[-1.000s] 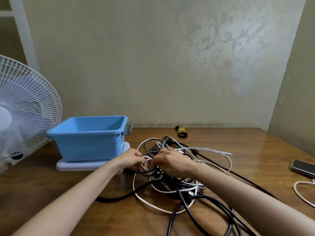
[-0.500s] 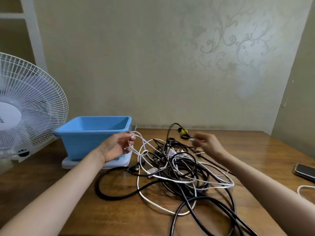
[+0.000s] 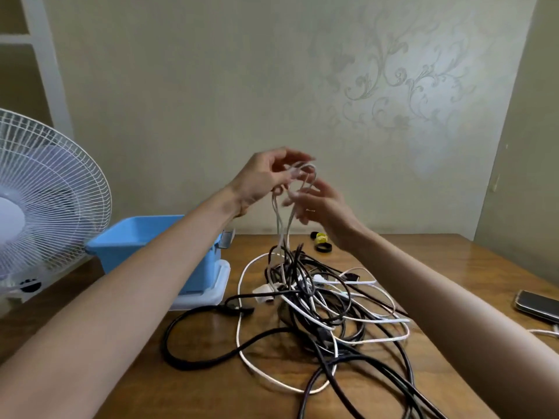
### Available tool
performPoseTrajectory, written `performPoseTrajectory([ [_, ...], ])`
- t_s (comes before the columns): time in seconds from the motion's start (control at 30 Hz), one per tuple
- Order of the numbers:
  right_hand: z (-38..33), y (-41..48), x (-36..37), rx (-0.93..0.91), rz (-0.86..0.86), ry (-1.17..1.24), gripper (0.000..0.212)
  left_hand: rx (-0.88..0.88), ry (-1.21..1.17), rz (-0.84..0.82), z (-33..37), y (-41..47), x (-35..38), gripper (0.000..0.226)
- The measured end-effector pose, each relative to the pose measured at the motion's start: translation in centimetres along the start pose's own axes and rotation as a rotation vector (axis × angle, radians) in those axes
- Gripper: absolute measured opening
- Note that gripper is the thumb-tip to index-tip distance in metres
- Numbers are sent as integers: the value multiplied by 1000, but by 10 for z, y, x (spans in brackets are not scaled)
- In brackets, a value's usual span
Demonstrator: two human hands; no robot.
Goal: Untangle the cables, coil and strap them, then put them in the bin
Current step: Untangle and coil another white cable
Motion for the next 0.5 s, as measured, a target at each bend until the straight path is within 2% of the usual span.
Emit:
performPoseTrajectory([
  [0.03, -9, 6, -7, -25, 61, -35, 12, 23, 24, 45, 6, 5, -7, 28],
  [0.07, -16, 11, -15, -57, 118, -83, 9, 42, 51, 114, 8, 10, -18, 26],
  [0.13, -34, 18, -31, -108, 197, -100, 13, 49, 69, 222, 5, 14, -37, 22],
  [0.17, -47, 21, -38, -131, 230, -70, 13, 22, 49, 225, -2, 13, -40, 19],
  [0.23, -73, 25, -51, -170, 286, 21, 12, -96, 3, 83, -24, 4, -21, 10],
  [0.3, -97, 30, -55, -211, 300, 85, 12, -223, 134, -216, -54, -19, 17, 2],
  [0.37, -116, 34, -57, -253, 304, 107, 16, -318, 237, -483, -86, -49, 53, 9],
  [0.43, -128, 35, -63, -285, 320, 117, 19, -392, 243, -560, -110, -71, 68, 13],
  [0.5, -132, 35, -73, -309, 330, 144, 20, -369, 336, -525, -118, -74, 62, 18],
])
Point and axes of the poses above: each hand's wrist, its own y-axis towards the middle knuckle, its own x-axis out of the palm, z = x × y, the point moved 9 cm from there along y, towards the middle knuckle, and after that the axes turned 8 degrees about x, right-handed, at the moved point
